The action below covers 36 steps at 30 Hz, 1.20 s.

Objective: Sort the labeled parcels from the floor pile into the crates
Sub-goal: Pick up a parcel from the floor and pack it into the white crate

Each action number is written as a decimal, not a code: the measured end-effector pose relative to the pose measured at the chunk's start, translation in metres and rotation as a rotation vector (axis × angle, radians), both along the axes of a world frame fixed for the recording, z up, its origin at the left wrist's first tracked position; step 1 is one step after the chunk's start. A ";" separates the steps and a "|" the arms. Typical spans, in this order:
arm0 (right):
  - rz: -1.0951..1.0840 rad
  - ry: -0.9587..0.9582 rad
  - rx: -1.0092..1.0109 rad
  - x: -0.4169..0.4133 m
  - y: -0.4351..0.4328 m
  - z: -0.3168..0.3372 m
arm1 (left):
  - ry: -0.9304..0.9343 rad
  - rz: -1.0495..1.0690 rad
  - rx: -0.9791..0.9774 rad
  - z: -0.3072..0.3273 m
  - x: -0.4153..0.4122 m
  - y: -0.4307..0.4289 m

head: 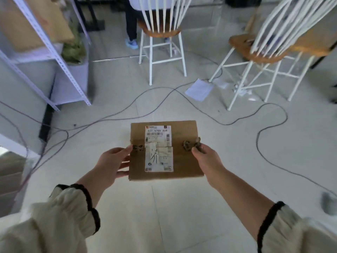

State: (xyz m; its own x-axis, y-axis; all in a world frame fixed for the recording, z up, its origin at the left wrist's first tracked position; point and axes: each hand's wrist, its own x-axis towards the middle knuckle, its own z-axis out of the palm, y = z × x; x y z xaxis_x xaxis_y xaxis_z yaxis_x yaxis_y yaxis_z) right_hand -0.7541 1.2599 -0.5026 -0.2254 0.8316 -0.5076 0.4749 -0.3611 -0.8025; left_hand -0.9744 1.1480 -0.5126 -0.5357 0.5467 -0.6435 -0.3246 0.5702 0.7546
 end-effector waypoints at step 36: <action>-0.801 0.159 0.431 0.181 -0.115 0.368 | -0.017 -0.823 0.343 0.388 0.168 0.079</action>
